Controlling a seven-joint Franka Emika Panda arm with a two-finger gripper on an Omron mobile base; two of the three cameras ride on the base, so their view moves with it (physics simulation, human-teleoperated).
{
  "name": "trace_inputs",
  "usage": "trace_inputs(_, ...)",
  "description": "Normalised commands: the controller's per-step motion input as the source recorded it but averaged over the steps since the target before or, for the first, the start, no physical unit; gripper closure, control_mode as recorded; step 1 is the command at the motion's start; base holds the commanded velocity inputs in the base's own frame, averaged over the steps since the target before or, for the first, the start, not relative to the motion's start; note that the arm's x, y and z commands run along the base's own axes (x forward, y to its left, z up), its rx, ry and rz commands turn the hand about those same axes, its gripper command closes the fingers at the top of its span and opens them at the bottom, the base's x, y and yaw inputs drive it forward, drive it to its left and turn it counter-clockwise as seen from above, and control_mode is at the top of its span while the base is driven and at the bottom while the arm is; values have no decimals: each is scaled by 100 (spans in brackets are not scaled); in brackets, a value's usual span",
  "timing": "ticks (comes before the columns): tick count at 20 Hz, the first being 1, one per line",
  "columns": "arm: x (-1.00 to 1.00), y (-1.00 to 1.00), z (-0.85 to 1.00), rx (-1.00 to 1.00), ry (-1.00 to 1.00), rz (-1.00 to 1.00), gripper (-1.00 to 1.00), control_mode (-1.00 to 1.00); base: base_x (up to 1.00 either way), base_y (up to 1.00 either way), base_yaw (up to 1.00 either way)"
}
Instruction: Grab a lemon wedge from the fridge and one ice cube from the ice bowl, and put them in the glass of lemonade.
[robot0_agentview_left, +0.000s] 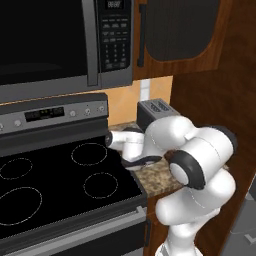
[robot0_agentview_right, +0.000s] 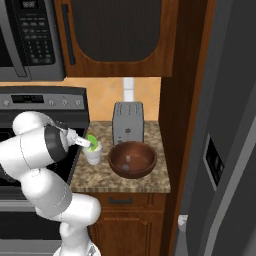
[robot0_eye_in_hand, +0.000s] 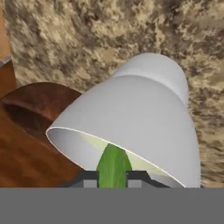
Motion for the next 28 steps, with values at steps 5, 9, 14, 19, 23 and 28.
trace_inputs(5, 30, 0, -27, -4, 0, 0, 100, -100, 0, 0, 0)
trace_inputs(9, -6, -2, -2, -2, 0, 0, -100, -100, 0, 0, 0)
trace_inputs(14, -48, -24, 10, 0, -7, 0, -100, -100, 0, 0, 0)
trace_inputs(19, -16, -12, 43, 0, -15, 0, -100, -100, 0, 0, 0)
trace_inputs(23, -29, -2, 97, 0, -26, 0, -100, -100, 0, 0, 0)
trace_inputs(28, -52, -28, 63, 11, -11, -5, -100, -100, 0, 0, 0)
